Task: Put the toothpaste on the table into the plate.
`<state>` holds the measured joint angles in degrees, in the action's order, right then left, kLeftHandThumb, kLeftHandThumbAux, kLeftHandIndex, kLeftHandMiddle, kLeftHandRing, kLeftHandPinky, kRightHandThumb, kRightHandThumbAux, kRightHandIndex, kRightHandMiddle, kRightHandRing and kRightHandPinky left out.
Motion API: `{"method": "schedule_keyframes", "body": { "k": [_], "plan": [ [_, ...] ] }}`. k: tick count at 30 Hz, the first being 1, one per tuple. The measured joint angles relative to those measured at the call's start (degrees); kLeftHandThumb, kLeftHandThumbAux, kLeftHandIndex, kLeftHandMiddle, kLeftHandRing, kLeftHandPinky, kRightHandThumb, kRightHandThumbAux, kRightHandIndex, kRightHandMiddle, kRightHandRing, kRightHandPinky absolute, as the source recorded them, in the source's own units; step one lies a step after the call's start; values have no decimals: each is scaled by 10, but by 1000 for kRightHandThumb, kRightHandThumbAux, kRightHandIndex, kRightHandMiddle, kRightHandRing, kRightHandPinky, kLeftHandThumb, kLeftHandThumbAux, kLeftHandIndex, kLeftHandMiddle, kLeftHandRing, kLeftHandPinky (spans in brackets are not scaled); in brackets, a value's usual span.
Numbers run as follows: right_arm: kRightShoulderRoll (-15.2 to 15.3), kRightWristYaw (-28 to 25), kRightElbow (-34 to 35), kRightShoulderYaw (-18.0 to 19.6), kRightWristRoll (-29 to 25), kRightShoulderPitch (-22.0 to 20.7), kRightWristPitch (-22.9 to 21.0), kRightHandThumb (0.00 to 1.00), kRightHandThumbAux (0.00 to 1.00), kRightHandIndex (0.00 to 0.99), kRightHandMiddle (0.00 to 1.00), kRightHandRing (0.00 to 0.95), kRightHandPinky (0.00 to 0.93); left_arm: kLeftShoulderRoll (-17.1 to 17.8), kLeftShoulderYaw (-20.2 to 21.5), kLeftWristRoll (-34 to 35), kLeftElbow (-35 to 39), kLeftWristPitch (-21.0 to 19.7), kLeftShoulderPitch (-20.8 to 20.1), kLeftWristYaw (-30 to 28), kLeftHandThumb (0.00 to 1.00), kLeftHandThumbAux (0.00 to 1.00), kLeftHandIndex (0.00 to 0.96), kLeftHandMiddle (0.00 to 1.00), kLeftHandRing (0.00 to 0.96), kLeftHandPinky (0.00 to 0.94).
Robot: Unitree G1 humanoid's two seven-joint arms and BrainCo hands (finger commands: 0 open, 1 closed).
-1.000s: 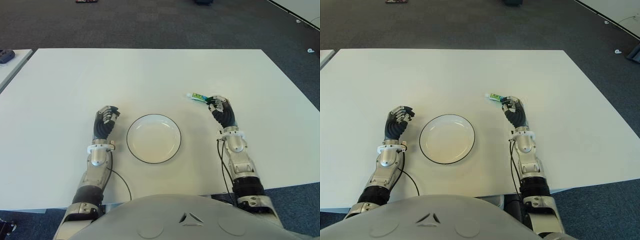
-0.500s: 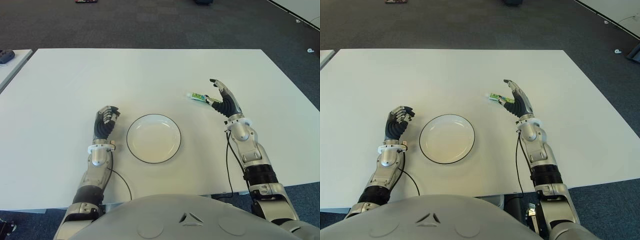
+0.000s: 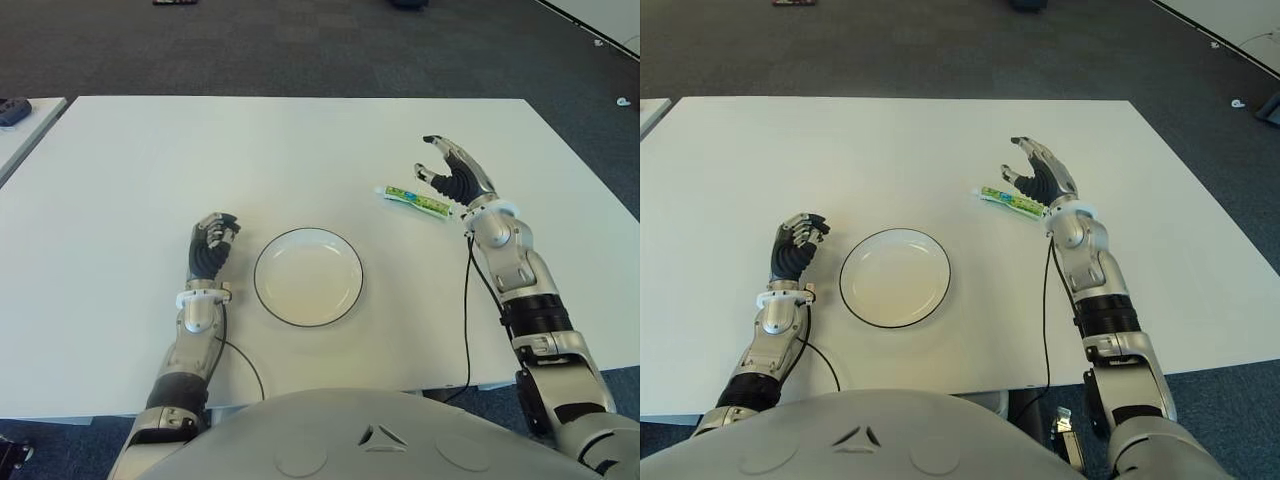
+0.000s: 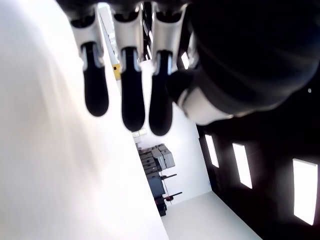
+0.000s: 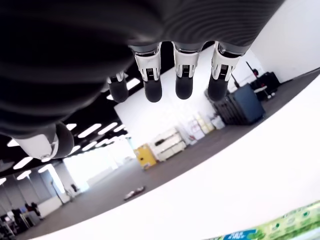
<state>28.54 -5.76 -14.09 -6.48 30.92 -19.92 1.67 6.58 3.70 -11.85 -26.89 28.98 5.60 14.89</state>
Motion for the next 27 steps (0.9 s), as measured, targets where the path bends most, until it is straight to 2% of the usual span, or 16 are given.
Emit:
{"method": "schedule_keyframes", "body": {
  "k": [5, 10, 15, 27],
  "plan": [
    [9, -16, -32, -21, 18, -47, -20, 529, 263, 0, 0, 0, 0, -2, -2, -7, 6, -5, 1, 5, 707, 718, 425, 488, 470, 460],
    [19, -25, -93, -52, 38, -102, -15, 531, 234, 0, 0, 0, 0, -3, -2, -8, 13, -7, 2, 8, 707, 718, 425, 485, 464, 447],
    [31, -31, -180, -82, 50, -159, 15, 537, 220, 0, 0, 0, 0, -6, -2, -7, 18, -11, 4, 8, 708, 717, 426, 481, 457, 439],
    [38, -24, -335, -142, 77, -254, 81, 533, 221, 0, 0, 0, 0, -7, -2, -8, 25, -20, 14, 8, 708, 716, 426, 489, 469, 449]
  ]
}}
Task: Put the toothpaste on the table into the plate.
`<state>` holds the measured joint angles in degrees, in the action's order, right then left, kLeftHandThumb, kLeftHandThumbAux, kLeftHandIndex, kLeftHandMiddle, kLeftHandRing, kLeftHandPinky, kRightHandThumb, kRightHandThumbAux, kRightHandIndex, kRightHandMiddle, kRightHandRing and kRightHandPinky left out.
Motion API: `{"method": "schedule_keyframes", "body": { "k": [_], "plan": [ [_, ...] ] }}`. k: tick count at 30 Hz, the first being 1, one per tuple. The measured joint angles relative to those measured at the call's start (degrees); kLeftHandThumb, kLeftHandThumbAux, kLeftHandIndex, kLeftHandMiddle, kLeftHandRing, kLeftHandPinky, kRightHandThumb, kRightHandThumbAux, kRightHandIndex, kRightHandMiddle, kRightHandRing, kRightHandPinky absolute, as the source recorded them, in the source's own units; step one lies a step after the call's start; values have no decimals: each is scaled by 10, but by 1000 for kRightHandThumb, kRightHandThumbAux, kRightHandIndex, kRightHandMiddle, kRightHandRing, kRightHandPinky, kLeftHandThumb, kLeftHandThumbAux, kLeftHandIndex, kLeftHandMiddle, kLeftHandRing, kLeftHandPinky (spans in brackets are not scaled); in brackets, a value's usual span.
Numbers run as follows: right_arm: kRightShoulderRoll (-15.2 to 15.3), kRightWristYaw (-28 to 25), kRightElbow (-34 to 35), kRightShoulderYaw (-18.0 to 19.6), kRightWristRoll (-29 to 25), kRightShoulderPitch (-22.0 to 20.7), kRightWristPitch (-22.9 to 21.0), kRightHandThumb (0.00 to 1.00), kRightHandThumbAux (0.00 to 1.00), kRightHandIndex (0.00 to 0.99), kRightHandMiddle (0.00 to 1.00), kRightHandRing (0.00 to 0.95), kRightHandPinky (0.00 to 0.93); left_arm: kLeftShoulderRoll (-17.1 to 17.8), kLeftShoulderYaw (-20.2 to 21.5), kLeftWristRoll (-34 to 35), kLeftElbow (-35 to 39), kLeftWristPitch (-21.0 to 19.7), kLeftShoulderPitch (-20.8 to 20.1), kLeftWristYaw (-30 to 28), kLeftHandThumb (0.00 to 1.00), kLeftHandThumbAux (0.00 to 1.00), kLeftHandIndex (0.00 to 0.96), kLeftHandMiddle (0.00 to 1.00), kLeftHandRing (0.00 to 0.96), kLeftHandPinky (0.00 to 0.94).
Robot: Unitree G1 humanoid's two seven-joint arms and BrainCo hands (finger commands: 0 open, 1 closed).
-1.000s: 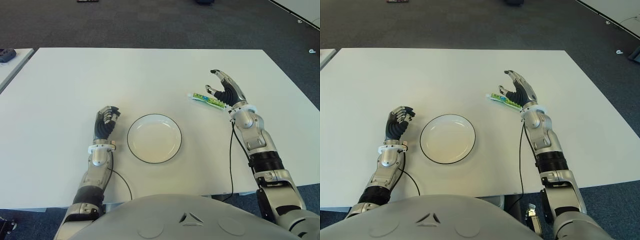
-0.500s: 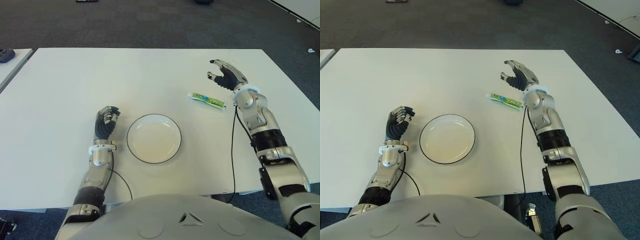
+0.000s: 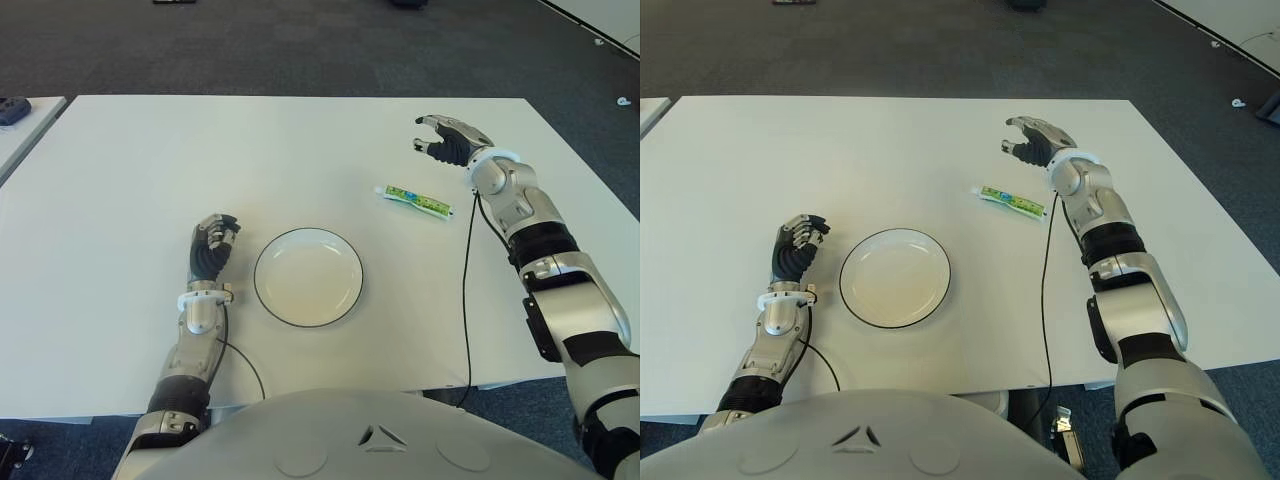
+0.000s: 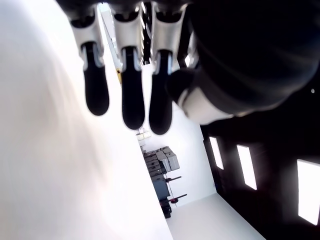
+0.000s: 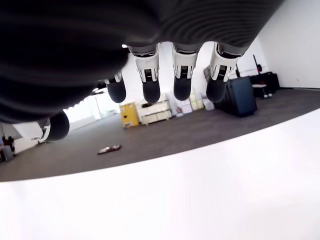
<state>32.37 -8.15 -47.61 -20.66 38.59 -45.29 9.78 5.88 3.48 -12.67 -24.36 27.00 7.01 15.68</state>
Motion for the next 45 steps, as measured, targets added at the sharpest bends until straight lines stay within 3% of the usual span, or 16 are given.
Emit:
{"method": "schedule_keyframes", "body": {
  "k": [12, 20, 25, 45],
  "plan": [
    [-26, -6, -140, -60, 22, -71, 32, 494, 244, 0, 0, 0, 0, 3, -1, -14, 1, 26, 7, 1, 710, 714, 426, 510, 500, 483],
    [-51, 1, -214, -106, 46, -87, 56, 484, 255, 0, 0, 0, 3, 7, -1, -19, -7, 47, 6, 7, 737, 705, 425, 508, 505, 470],
    [-58, 1, -235, -121, 50, -88, 68, 476, 251, 0, 0, 0, 6, 11, -1, -17, -9, 48, 6, 6, 823, 680, 422, 473, 494, 470],
    [-75, 13, -283, -152, 62, -92, 72, 455, 255, 0, 0, 0, 0, 12, 2, -3, -9, 48, 8, 5, 839, 673, 424, 468, 501, 492]
  ]
}}
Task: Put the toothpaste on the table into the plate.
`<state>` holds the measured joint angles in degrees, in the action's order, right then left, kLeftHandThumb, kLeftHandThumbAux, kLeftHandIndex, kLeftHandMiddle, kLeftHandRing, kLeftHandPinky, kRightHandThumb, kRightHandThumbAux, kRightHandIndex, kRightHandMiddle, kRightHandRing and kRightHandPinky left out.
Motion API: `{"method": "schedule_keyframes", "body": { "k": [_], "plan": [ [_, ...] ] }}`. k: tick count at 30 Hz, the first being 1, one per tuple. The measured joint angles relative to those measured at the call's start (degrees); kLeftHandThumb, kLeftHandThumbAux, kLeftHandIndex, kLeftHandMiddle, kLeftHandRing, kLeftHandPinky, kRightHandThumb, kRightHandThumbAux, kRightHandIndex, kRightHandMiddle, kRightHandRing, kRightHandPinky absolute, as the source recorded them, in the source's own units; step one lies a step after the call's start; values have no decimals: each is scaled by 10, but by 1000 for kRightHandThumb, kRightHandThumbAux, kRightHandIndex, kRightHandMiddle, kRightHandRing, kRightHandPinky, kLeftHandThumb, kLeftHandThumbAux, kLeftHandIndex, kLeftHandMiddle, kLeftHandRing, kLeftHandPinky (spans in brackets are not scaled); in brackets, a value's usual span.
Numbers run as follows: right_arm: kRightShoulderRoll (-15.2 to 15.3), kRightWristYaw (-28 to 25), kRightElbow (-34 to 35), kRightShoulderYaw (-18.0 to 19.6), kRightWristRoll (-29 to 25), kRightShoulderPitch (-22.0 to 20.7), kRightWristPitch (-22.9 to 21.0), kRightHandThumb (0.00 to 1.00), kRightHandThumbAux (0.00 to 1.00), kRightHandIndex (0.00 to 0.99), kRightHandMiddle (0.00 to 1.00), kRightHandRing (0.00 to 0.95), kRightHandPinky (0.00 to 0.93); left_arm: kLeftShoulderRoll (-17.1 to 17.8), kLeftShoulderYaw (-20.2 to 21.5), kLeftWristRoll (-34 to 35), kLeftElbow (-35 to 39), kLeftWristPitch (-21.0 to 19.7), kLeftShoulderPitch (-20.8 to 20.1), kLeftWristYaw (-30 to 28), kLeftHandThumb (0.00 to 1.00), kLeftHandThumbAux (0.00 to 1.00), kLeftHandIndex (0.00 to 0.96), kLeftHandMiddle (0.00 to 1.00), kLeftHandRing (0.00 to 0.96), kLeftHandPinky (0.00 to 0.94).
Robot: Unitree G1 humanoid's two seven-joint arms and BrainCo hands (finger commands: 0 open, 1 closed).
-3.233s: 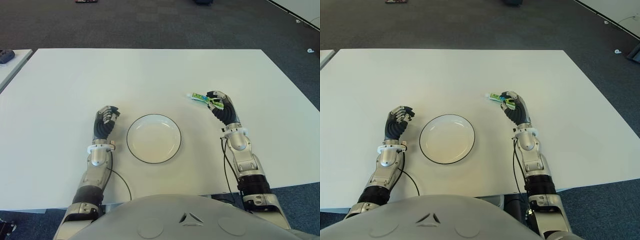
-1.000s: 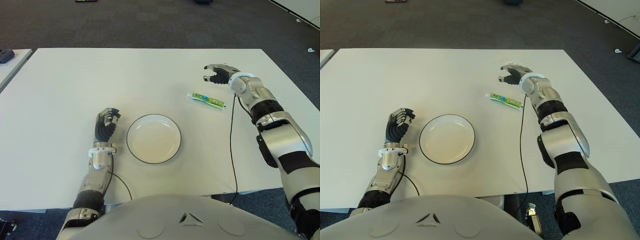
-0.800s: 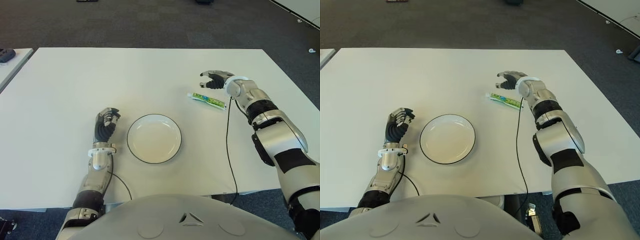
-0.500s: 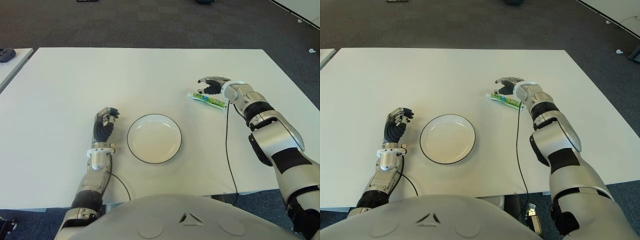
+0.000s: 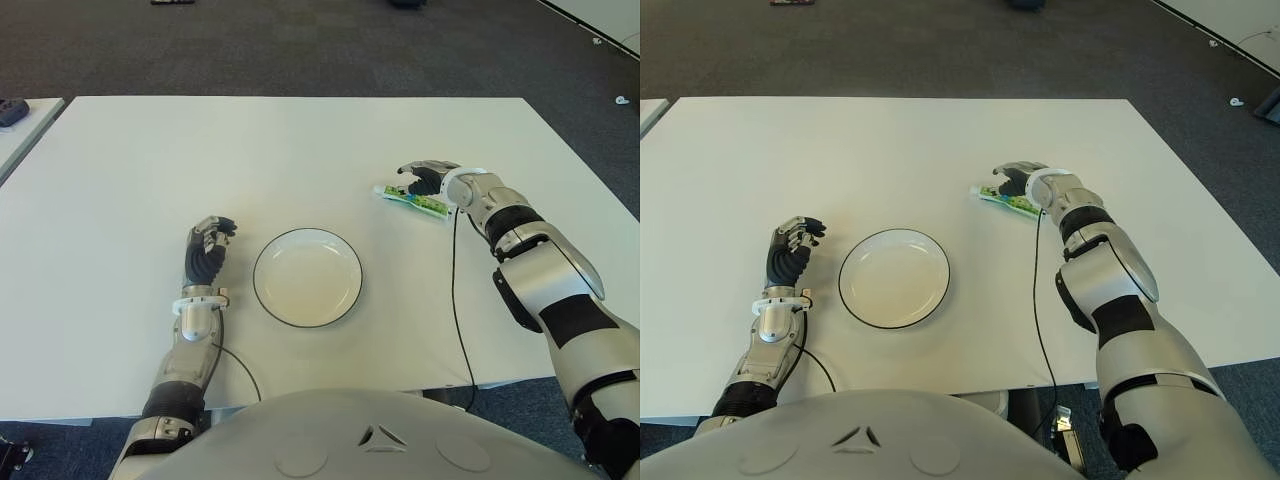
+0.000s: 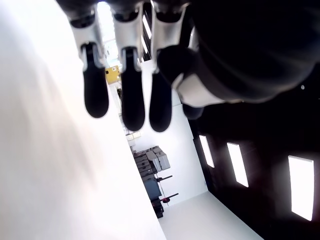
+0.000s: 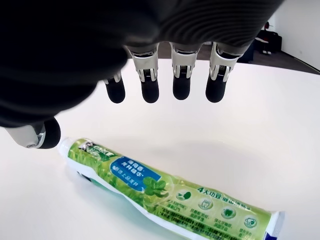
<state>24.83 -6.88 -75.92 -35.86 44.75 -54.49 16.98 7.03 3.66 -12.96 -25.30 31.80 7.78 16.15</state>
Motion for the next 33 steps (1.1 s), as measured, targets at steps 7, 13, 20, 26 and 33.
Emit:
{"method": "schedule_keyframes", "body": {
  "k": [7, 13, 20, 26, 33],
  "plan": [
    [-17, 2, -8, -9, 1, 12, -8, 450, 243, 0, 0, 0, 0, 0, 0, 0, -1, 11, -1, 0, 837, 675, 412, 476, 517, 497],
    [-23, 6, -9, -9, -1, 23, -13, 459, 236, 0, 0, 0, 0, 1, 1, 0, -1, 14, -1, 0, 836, 676, 407, 480, 526, 490],
    [-27, 9, -12, -9, -3, 33, -19, 445, 240, 0, 0, 0, 0, 1, 2, 0, -1, 14, 0, 0, 835, 677, 402, 484, 532, 482],
    [-28, 19, -14, -3, -6, 39, -20, 448, 285, 0, 0, 0, 0, 2, 4, 0, 0, 14, 1, 0, 836, 677, 405, 482, 522, 467],
    [-31, 22, -15, 10, -13, 43, -21, 464, 315, 0, 0, 0, 0, 2, 7, 2, 1, 15, 3, 0, 836, 677, 406, 480, 512, 464]
  ]
}}
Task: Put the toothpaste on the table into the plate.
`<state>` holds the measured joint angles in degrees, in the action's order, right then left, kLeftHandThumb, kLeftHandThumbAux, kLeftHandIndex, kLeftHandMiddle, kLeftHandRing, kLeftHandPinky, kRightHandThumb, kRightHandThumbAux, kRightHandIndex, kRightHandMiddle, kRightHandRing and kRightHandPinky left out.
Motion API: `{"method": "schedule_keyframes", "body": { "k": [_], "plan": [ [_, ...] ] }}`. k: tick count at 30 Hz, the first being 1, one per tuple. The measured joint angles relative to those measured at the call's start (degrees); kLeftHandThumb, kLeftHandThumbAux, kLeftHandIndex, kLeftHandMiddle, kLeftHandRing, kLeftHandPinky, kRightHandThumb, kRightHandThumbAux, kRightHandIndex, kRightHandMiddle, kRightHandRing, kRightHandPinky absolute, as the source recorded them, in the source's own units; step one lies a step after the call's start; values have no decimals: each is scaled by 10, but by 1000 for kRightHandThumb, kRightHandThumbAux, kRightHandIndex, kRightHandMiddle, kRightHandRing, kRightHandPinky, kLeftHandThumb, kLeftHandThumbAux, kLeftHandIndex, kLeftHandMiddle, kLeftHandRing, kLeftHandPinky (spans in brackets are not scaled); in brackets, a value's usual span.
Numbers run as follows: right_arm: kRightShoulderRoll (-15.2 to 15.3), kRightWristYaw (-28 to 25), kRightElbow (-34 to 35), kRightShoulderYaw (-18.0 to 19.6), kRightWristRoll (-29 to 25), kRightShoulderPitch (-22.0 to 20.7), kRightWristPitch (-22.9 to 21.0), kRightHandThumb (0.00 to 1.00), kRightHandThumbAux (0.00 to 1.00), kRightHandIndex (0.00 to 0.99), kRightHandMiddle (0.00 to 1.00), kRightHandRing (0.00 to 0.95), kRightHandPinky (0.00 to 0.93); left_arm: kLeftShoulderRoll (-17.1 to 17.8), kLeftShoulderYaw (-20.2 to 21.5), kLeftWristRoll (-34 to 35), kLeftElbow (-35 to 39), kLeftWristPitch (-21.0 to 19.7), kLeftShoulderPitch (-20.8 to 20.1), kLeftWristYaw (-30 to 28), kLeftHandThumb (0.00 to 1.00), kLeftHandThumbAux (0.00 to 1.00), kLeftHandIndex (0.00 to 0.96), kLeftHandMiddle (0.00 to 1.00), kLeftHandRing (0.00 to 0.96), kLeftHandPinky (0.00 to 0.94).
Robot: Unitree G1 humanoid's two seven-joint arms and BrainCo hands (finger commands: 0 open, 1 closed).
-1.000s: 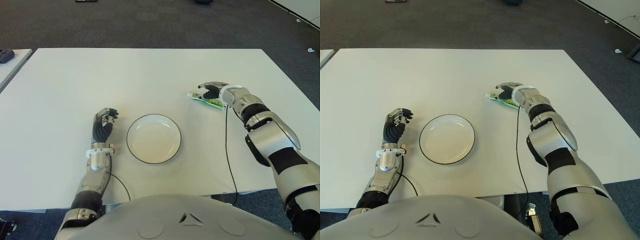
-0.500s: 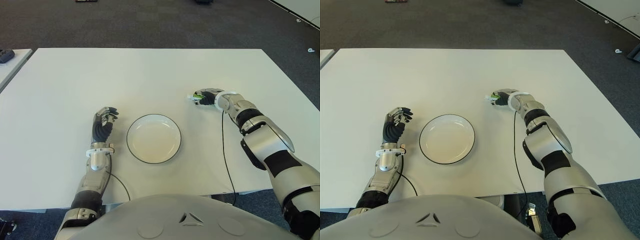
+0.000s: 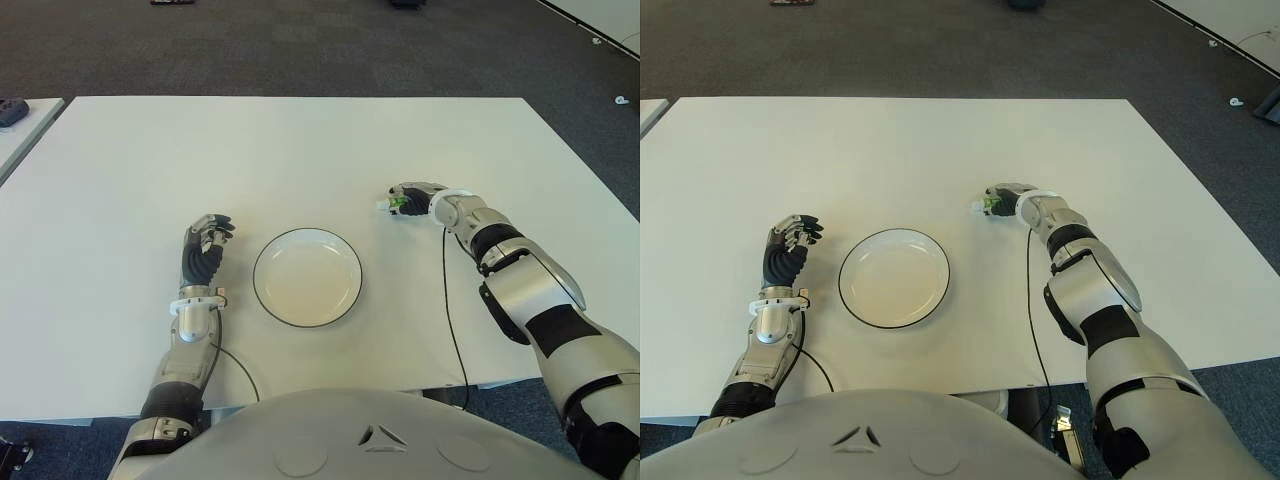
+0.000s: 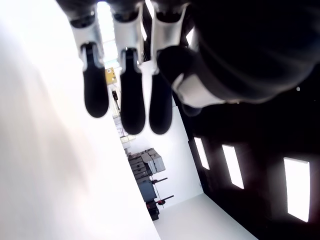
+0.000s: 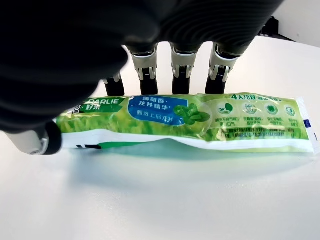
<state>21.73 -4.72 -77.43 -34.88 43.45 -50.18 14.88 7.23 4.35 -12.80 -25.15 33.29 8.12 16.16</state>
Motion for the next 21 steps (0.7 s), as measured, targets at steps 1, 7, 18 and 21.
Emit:
{"method": "schedule_keyframes", "body": {
  "k": [1, 7, 18, 21],
  "plan": [
    [0, 1, 0, 1, -1, 1, 0, 462, 319, 0, 0, 0, 0, 0, 0, 0, 0, 0, 0, 0, 836, 677, 407, 479, 511, 464],
    [-3, 10, -2, 7, -5, 7, -6, 448, 336, 0, 0, 0, 1, 1, 2, 5, 3, 0, 3, 0, 836, 676, 412, 475, 502, 459],
    [-13, 33, -8, 42, -31, 27, -15, 404, 372, 0, 0, 0, 5, 1, 10, 10, 15, -1, 17, 0, 839, 674, 431, 463, 487, 472],
    [-13, 35, -8, 50, -34, 29, -15, 401, 387, 0, 0, 0, 7, 1, 11, 12, 22, -4, 22, -2, 839, 673, 432, 463, 486, 474]
  ]
}}
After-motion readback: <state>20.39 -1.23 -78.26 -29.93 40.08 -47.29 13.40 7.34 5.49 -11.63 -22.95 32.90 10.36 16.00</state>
